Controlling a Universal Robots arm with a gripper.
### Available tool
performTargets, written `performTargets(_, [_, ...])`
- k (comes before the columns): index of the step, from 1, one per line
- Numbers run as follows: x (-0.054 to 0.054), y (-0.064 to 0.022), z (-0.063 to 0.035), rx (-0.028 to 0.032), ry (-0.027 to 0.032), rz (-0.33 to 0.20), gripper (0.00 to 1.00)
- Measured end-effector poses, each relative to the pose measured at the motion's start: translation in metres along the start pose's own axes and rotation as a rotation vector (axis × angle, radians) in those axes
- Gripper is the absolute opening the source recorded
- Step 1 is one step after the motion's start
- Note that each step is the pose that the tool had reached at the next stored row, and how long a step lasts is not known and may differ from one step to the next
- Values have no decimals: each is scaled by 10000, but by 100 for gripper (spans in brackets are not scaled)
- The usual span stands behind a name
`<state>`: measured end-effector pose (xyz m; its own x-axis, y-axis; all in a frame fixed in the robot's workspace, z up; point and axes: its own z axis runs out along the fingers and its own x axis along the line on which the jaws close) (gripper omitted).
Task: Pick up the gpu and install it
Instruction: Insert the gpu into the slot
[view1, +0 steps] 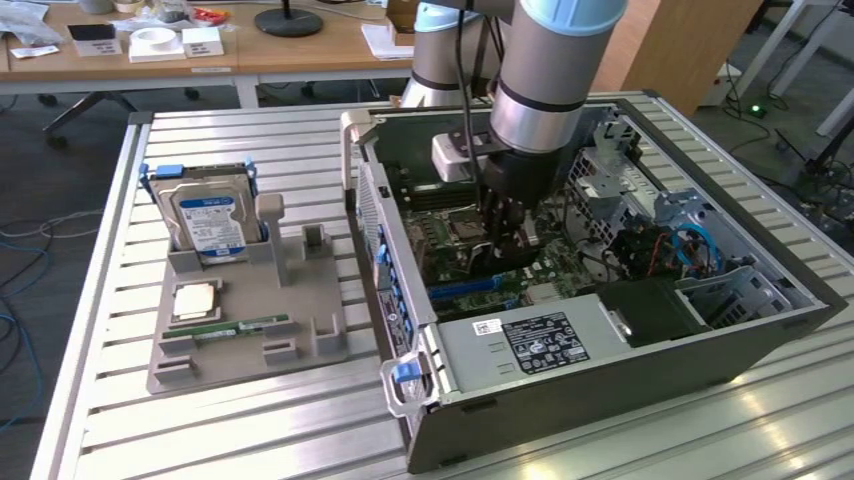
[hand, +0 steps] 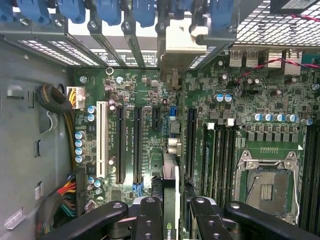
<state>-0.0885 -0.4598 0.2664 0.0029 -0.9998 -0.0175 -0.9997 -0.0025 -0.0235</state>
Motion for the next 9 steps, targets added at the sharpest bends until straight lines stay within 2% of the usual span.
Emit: performTargets(9, [0, 29, 1, 0, -1, 0, 26])
